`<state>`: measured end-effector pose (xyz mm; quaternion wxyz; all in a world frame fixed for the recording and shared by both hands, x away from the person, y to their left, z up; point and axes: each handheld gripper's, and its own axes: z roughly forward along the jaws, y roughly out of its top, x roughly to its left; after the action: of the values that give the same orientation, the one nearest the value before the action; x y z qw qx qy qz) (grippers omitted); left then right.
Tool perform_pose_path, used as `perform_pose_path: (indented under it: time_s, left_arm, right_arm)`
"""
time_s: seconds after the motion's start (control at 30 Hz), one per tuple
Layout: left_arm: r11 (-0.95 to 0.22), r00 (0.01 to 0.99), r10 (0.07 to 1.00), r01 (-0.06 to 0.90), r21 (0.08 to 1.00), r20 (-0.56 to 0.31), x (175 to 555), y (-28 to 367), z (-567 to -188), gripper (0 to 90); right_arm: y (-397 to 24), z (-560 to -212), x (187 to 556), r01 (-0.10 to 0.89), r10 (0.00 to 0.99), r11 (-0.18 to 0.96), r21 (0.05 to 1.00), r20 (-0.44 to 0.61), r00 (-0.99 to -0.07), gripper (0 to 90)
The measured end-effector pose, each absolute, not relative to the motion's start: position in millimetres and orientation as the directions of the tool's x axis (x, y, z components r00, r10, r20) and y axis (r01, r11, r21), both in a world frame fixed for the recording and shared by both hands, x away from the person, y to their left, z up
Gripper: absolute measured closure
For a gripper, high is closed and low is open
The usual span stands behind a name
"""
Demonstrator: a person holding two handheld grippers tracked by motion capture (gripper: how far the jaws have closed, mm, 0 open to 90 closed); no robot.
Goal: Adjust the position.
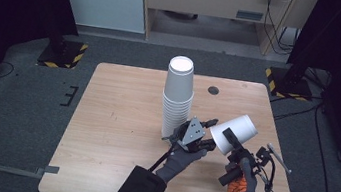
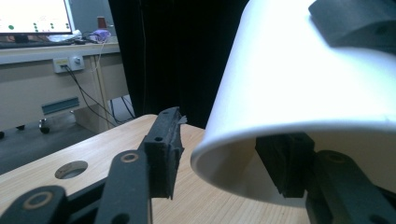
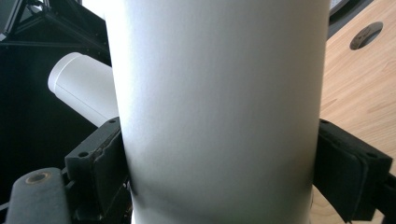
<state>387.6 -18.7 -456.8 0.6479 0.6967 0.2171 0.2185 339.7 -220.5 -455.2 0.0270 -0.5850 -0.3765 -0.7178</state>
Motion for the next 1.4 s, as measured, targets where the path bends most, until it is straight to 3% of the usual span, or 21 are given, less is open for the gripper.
perform_pose_path:
  time_s: [0.93,1.4]
  left_arm:
    - [-0.030,0.798,0.602,-0.002,1.000,0.020,388.9,-16.3,-456.1,76.0]
    - [-0.057,0.810,0.585,-0.013,0.998,0.044,386.2,-10.3,-457.7,81.2]
  right_arm:
    - [-214.6,-460.8,341.0,0.541,0.350,-0.705,0.459,0.888,-0.297,13.6]
    - [-217.3,-461.8,345.2,0.558,0.345,-0.688,0.463,0.886,-0.310,13.0]
